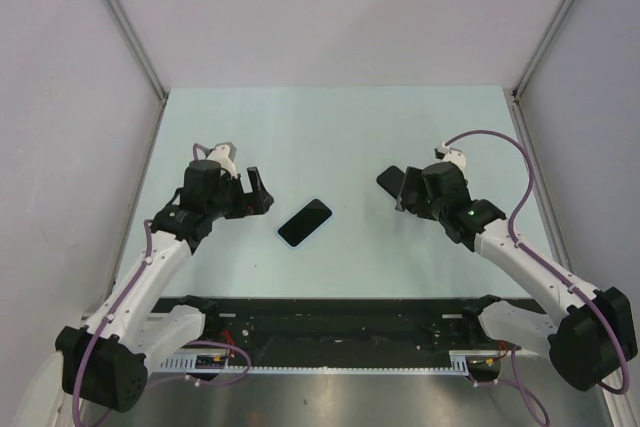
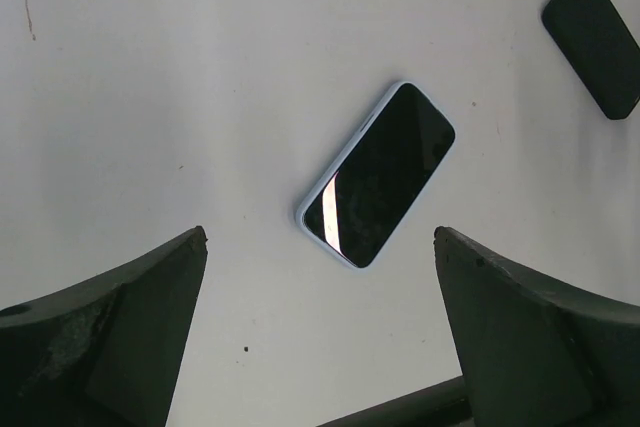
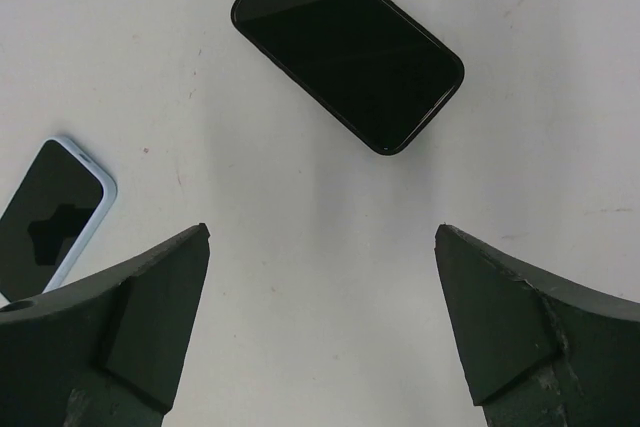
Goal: Take the phone out of the phone case
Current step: Move the phone to the center of the board, then pick up the phone at the center of the board, then adjust the phone.
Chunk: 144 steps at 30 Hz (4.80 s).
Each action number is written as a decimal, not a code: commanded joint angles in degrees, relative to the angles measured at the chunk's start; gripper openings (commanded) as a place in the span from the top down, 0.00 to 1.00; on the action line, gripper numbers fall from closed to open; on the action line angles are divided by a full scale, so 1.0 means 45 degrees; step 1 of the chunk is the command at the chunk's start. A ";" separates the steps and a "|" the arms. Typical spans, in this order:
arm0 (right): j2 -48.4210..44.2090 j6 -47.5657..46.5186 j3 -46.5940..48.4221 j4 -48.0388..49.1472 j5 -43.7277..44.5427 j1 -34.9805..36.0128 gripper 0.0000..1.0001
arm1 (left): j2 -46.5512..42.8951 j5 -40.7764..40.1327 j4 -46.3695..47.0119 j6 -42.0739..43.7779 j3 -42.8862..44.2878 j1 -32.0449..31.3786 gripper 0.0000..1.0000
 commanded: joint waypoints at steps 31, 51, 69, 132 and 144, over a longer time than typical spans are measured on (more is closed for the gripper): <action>0.3637 -0.1903 0.2352 0.0517 -0.3116 -0.1692 0.00 | 0.4211 0.0605 -0.0919 0.0896 0.2153 -0.2599 0.00; 1.0768 -0.2020 0.6006 -0.0010 -0.5229 -0.3418 0.00 | 0.3215 0.3840 -0.1134 -0.0041 0.3305 -0.2820 0.00; 1.1433 -0.1223 0.5401 -0.2218 0.0300 0.1213 0.00 | 0.3060 0.5333 -0.0528 -0.0668 0.2467 -0.0280 0.00; 0.1882 0.2314 -0.0791 0.1864 -0.3161 0.2657 0.54 | 1.4602 1.0391 0.8613 -0.8871 0.5883 -0.5123 0.19; 0.1726 0.1983 -0.0810 0.1863 -0.3255 0.3341 0.54 | 1.4564 1.0059 0.8535 -0.9027 0.6431 -0.5202 0.48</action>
